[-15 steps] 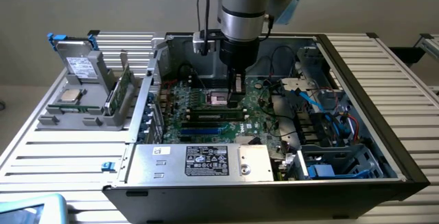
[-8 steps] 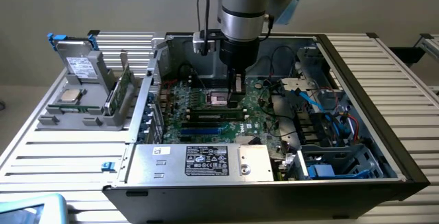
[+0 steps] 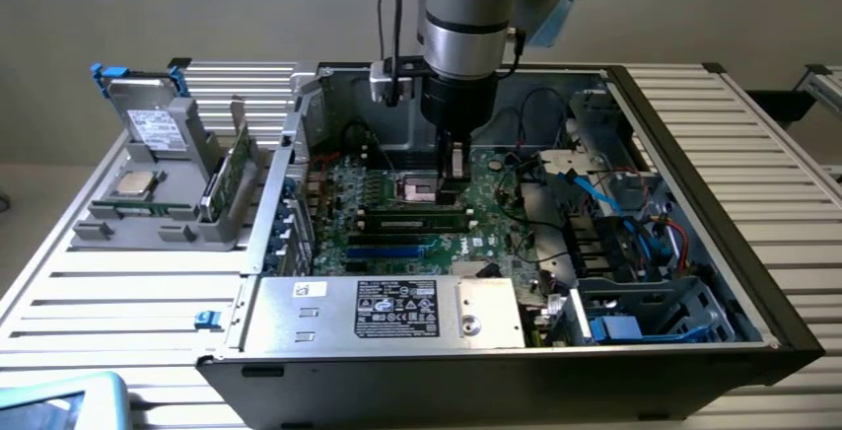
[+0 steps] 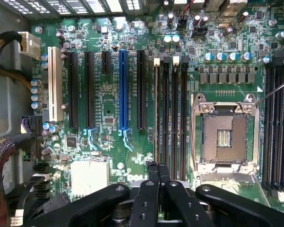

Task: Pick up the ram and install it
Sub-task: 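Press down the ram until it locks into place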

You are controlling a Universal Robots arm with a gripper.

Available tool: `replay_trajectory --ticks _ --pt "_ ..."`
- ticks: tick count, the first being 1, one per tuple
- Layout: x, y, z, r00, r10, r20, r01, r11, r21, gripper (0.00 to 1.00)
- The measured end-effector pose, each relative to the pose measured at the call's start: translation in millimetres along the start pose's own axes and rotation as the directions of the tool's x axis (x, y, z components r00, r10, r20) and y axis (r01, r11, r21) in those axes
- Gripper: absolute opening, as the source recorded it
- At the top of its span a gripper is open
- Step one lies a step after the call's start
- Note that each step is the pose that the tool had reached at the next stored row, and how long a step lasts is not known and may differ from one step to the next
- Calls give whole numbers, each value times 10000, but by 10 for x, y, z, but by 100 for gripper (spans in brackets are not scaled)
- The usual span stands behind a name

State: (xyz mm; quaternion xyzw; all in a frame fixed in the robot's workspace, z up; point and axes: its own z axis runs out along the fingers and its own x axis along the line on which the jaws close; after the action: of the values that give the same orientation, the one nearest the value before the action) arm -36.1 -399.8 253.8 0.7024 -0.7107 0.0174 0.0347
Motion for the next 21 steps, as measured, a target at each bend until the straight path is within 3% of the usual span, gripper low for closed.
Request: replay_trajectory --ticks 7,17,21 --pt "-9 -15 115 10000 1 -19 -1 10000 27 11" --pt "-21 -22 220 10000 14 -21 -13 9998 201 11" --pt "-23 -19 263 10000 16 -38 -15 9997 241 11"
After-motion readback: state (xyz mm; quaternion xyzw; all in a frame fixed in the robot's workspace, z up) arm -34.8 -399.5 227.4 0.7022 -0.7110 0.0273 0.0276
